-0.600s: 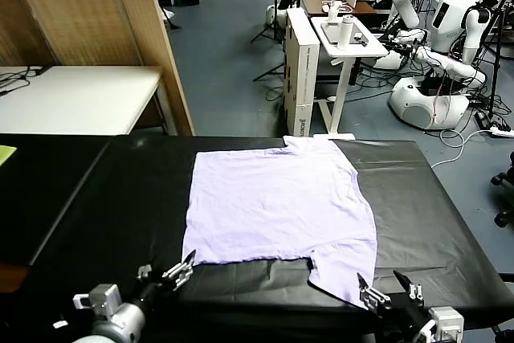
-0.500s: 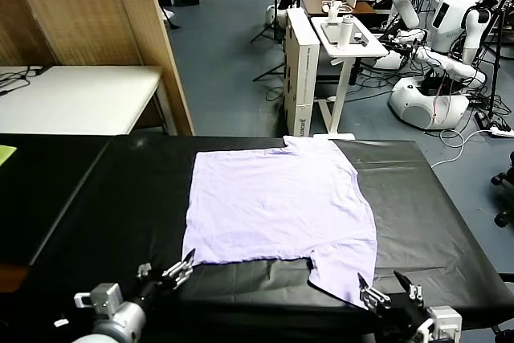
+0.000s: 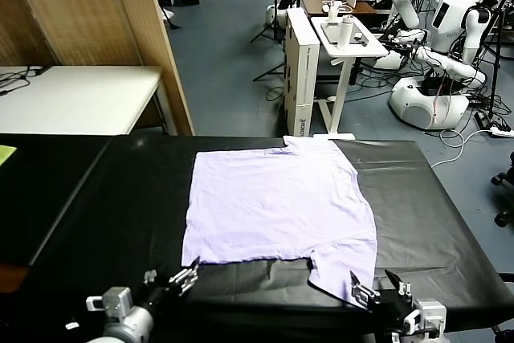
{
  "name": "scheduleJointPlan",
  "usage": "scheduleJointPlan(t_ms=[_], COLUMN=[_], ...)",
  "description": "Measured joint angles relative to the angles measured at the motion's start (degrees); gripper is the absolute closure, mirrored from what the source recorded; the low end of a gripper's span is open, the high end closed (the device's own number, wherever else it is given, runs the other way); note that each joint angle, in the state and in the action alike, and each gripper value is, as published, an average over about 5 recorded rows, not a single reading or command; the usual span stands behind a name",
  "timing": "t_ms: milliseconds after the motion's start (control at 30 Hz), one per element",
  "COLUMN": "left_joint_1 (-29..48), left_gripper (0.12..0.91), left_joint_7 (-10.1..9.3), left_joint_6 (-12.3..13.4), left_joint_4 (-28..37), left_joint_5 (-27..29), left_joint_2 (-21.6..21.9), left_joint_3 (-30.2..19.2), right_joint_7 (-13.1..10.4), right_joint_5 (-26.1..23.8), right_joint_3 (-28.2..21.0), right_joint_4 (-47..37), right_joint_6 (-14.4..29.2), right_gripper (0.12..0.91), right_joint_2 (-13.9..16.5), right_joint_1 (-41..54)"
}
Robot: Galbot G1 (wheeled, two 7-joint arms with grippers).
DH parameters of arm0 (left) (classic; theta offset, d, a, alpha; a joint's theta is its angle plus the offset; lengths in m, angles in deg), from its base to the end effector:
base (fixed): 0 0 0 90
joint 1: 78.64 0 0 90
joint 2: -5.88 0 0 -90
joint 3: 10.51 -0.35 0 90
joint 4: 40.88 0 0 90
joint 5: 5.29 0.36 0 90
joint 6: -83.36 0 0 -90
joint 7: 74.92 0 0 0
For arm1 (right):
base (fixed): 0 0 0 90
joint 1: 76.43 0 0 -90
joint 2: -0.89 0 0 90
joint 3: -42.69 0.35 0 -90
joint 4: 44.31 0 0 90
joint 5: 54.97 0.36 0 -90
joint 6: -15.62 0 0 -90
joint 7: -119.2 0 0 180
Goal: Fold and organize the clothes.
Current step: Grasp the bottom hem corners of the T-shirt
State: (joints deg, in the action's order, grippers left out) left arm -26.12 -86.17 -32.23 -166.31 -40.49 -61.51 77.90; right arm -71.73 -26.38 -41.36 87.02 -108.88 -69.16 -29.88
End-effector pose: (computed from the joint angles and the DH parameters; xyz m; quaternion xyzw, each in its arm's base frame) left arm 0.1514 0.0468 -0.2844 -0.0534 -0.9523 0.0971 0.2842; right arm 0.1292 -0.0646 -0.2546 0.0063 -0.9450 -0.0289 0.3259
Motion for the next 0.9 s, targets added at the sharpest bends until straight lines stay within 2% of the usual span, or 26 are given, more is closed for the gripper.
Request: scheduleJointPlan(t_ms=[200,333,467,567,633,733,900], left_joint_1=[-0.41,-0.64,-0.72,-0.7,-0.72,-1.0,-2.77], left_gripper=[0.333,0.488,0.62,0.72,0.801,0.856,0.882], left_joint_7=[0.01,0.05,0.14,0.2,0.21,0.09,-0.29], left_joint_6=[0.13,0.13,0.11,0.07,0.05,0.04,0.13], left_joint_4=[0.12,0.16,0.21,0.22,0.2,-0.04,-1.42], left_joint_5=[0.38,0.46,0.51,0.49,0.48,0.49,0.54], left_joint_2=[-0.11,-0.19,-0.29,-0.37,-0.38,-0.22,0.62], left_joint_3=[-0.04,-0.07,-0.2,-0.32,-0.36,-0.23,0.81], right_joint_7=[0.09,0.13,0.04,-0.48,-1.13,-2.26,-3.58], right_joint_5=[-0.01,-0.03,-0.1,-0.17,-0.21,-0.43,-1.65], right_joint_3=[0.01,-0.01,-0.03,0.02,0.1,0.15,-0.08], right_joint_4=[-0.32,-0.42,-0.26,0.62,1.67,3.73,7.19], right_joint_6=[0.12,0.14,0.12,-0.43,-1.52,-3.79,-6.59], right_gripper=[0.448,0.578,0.771,0.865,0.883,0.886,0.886], right_joint_2=[-0.05,-0.08,-0.14,-0.24,-0.38,-0.75,-1.5], right_joint_1=[0.13,0.35,0.3,-0.29,-0.93,-2.16,-4.66])
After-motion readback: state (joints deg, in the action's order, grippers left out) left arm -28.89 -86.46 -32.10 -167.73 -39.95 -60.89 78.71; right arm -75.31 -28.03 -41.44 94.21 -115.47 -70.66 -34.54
